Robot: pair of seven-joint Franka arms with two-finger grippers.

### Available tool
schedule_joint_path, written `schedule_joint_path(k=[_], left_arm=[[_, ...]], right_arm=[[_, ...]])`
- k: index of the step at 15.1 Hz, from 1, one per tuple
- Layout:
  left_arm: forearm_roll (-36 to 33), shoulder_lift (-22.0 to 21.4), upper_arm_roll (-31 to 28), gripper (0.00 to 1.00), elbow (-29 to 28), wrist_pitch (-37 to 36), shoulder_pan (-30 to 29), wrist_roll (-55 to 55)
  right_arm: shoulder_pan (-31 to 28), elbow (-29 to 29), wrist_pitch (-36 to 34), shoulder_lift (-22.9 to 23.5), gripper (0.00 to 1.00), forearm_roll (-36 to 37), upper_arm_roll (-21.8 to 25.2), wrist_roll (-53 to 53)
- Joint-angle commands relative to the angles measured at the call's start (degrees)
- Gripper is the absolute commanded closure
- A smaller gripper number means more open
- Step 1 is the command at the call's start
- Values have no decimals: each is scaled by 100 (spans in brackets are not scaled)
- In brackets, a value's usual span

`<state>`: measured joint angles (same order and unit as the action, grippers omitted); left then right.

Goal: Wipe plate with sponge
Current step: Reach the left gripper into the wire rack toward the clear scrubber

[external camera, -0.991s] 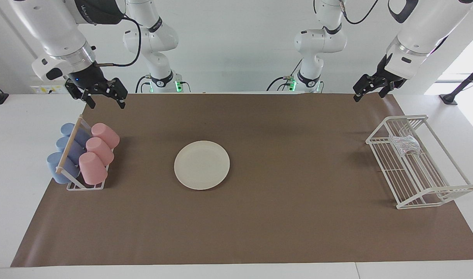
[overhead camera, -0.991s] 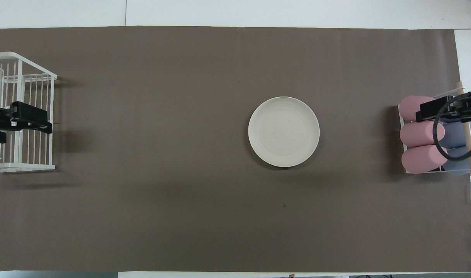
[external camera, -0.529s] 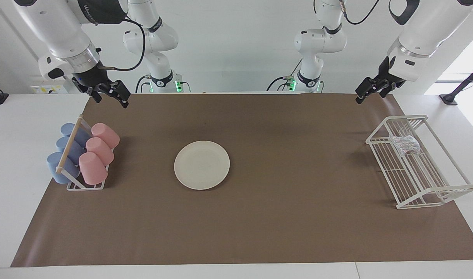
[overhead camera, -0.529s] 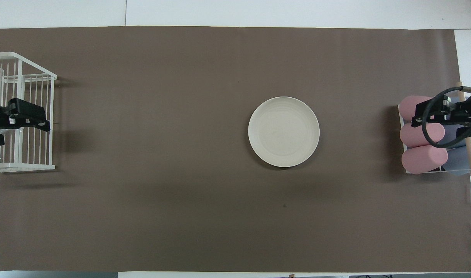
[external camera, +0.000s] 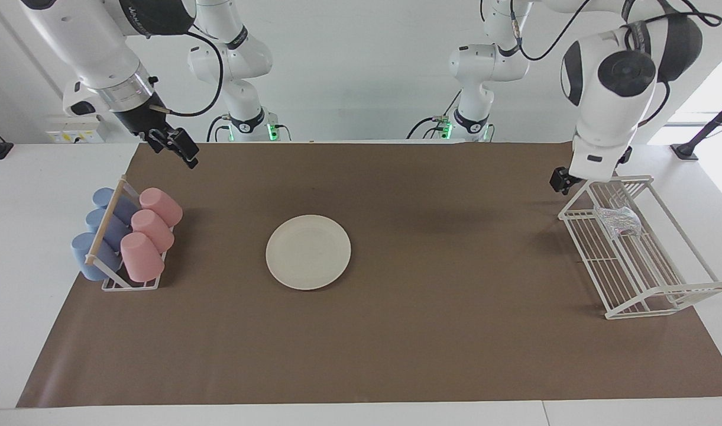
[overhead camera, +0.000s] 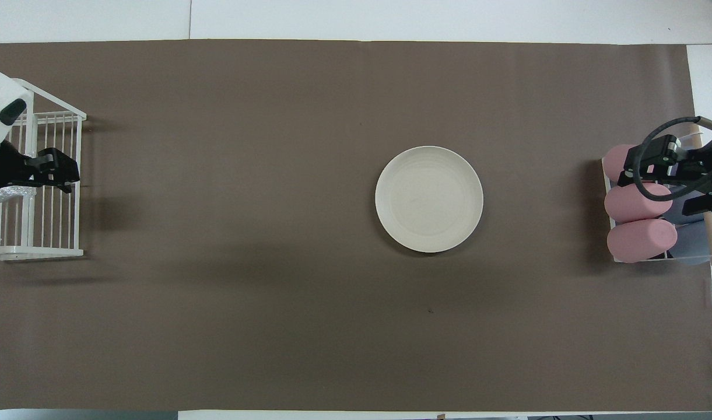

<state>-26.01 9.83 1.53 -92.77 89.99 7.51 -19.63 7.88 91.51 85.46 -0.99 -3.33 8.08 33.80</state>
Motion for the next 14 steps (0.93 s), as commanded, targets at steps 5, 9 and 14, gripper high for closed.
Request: schedule_joint_path(k=[5,9,14], left_arm=[[-1957,1125,-57,0,162,28,242,-49],[-2698,1495,-39,0,242,123,198,-23],[-2734,1504,-48,5,207,185,154,-14]], right_arm=[[-6,34,-21,-77,0,-107,-394,2757],[-6,25,14,-77,0,-124,-684,4185],[-6,42,111,-112,0,-98,-799,4416]])
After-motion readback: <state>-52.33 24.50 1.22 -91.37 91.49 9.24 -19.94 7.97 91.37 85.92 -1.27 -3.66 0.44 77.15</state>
